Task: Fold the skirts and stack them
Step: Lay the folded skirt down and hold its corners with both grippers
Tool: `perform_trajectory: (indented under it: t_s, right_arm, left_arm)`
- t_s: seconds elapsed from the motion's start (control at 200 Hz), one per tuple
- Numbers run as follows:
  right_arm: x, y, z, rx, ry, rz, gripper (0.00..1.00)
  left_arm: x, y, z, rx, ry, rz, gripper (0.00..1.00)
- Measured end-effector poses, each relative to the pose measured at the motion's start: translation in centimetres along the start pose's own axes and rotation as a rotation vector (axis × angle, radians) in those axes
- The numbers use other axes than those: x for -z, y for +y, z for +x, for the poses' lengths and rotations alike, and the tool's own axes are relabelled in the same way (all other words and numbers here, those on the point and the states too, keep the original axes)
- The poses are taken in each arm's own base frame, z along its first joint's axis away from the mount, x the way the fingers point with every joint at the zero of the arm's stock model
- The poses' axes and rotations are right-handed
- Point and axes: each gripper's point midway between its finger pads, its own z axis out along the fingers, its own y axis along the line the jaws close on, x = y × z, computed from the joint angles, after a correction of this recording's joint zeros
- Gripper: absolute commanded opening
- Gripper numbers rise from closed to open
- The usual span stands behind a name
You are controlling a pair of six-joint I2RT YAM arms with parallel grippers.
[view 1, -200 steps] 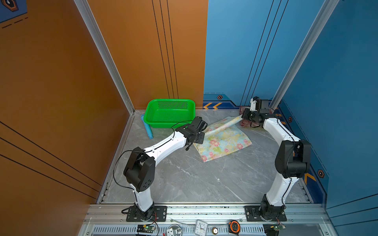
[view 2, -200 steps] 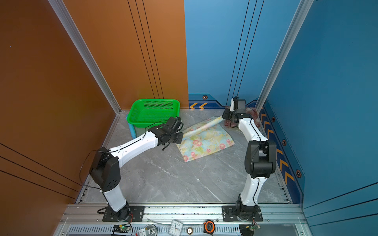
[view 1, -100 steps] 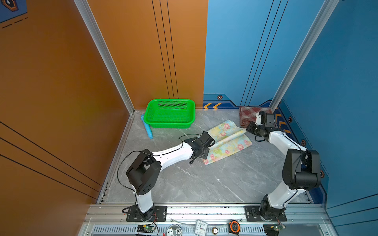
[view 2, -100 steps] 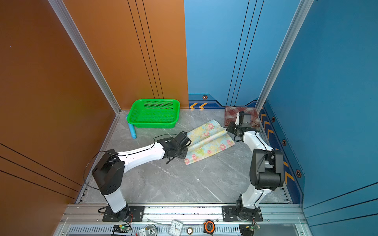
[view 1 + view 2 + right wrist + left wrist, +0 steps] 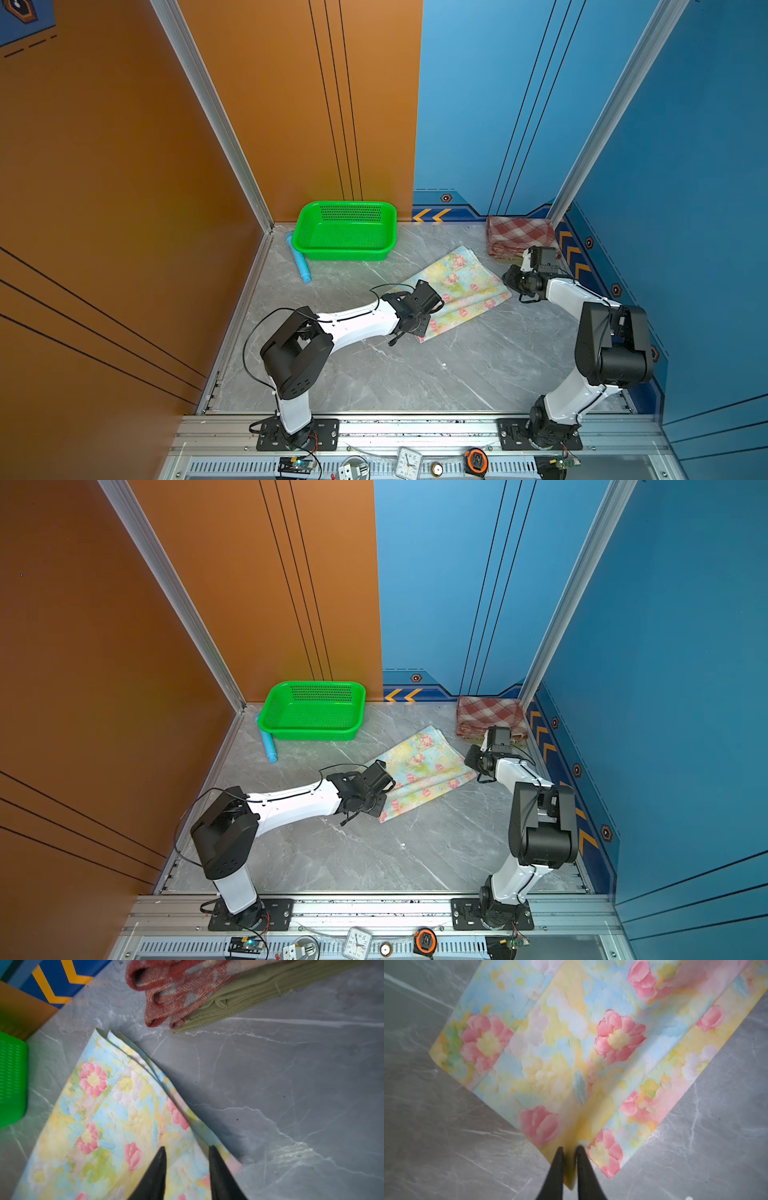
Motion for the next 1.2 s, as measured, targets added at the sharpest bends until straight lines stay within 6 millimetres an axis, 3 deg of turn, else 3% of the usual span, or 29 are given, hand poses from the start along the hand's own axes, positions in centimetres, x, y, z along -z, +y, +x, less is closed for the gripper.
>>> perform_trajectory:
  t_s: [0.095, 0.165, 0.391, 0.641, 0.921, 1.086, 1.197]
  right_arm:
    - [0.1, -0.9, 0.6, -0.022, 0.016, 0.037, 0.57]
    - [0.4, -1.3, 0.8, -0.044, 0.022, 0.061, 0.61]
    - [1.8, -1.1, 0.7, -0.114, 0.018, 0.056, 0.69]
    - [1.8, -0.8, 1.6, -0.161, 0.054, 0.047, 0.70]
    - [0.8, 0.4, 1.9, -0.129, 0.095, 0.047, 0.60]
    - [-0.5, 0.9, 2.2, -0.101, 0.128, 0.050, 0.51]
    - [-1.1, 0.8, 2.6, -0.097, 0.146, 0.061, 0.45]
  left_arm:
    - [0.0, 0.2, 0.8, 0.015, 0.016, 0.001, 0.60]
    - [0.5, 0.2, 1.1, 0.027, 0.014, 0.011, 0.64]
    - [3.5, 0.1, -0.4, 0.073, -0.062, 0.062, 0.62]
    - [1.6, -0.8, 0.1, 0.083, -0.031, 0.086, 0.58]
    - [-1.9, -1.4, 2.3, 0.085, 0.064, 0.083, 0.54]
    - [-1.5, -1.5, 2.0, 0.096, 0.059, 0.097, 0.58]
    - [-0.1, -1.3, 1.2, 0.110, 0.030, 0.111, 0.61]
